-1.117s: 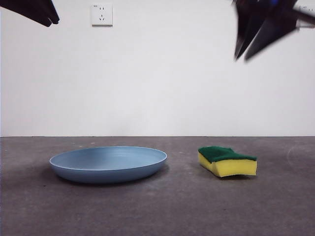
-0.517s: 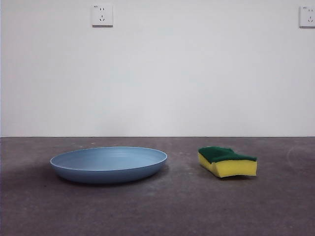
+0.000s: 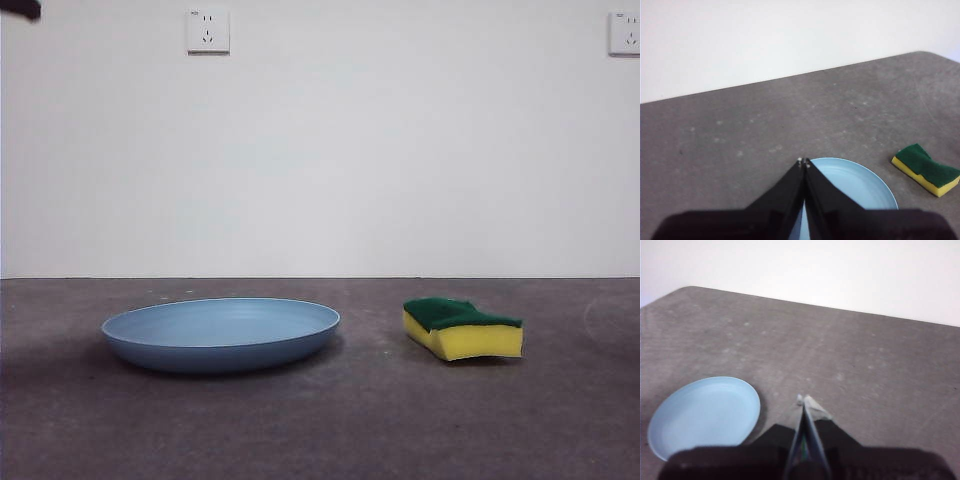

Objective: Pick up the plate,pick up the cloth,clean the plate with the cloth

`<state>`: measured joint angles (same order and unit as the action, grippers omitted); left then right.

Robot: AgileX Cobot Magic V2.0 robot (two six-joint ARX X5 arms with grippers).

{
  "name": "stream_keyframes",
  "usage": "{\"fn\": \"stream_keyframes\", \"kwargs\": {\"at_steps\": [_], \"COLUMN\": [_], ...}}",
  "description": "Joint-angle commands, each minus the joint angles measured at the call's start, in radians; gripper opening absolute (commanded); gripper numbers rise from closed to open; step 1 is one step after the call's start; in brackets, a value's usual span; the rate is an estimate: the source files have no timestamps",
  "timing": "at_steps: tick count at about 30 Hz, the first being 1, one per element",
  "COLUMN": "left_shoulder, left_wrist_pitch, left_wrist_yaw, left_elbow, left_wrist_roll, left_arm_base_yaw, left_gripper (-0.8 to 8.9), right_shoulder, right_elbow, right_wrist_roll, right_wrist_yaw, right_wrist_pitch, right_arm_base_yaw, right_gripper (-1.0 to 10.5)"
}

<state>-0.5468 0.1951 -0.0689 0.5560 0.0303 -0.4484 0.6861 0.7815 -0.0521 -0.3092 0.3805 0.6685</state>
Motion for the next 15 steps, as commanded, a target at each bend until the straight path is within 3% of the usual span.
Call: {"fn": "stream_keyframes", "kwargs": {"at_steps": [1, 3, 8, 15], "left_shoulder": [0.005, 0.003, -0.002, -0.003], "left_wrist_pitch": [-0.026, -0.003, 0.063, 0.119], "left_wrist_yaw": [0.003, 0.014, 0.02, 0.02], "left_elbow": [-0.028, -0.028, -0.028, -0.028], "left_wrist_roll": [0.06, 0.08, 0.078, 0.078], "left_arm_base_yaw": [-0.005, -0.004, -0.004, -0.004], "left_gripper": [-0.08, -0.03, -0.03, -0.03], "right_shoulder": [0.001, 0.001, 0.001, 0.004], "right_elbow": [-0.008, -0.008, -0.008, -0.008], "right_wrist_roll": [-0.011, -0.076, -0.133, -0.134], "right_wrist_yaw": [-0.022, -0.035, -0.031, -0.038], "right_wrist_pitch": [-0.01, -0.01, -0.007, -0.004], "right_arm_base_yaw": [0.0, 0.0, 0.0, 0.0], "right_gripper": [-0.1, 0.0, 0.0, 0.0]}}
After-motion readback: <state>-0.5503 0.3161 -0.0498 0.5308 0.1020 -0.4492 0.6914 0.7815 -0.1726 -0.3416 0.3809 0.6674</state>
